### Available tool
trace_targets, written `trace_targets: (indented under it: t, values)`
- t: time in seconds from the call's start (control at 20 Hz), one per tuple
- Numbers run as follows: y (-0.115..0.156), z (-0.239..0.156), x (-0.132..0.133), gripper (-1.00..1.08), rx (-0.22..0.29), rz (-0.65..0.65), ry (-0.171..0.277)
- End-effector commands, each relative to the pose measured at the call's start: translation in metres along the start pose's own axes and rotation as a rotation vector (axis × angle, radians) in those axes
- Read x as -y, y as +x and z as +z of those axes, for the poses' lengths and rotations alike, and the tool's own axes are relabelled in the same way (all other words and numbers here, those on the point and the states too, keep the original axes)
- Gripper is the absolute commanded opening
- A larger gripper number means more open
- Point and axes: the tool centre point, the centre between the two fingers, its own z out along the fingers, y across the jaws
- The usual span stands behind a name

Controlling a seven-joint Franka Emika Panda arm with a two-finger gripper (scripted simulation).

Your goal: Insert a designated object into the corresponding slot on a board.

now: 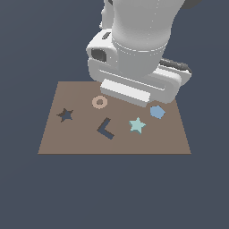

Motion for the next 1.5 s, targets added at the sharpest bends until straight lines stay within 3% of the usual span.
trace_targets:
  t: [0.0, 0.75, 1.45]
  values:
    - [0.000, 0.009, 0.007, 1.00, 0.002, 0.083, -0.001]
    - [0.015, 0.064, 0.043, 1.00, 0.013, 0.570, -0.007]
    - [0.028, 0.089, 0.055, 1.00, 0.019, 0.787, -0.008]
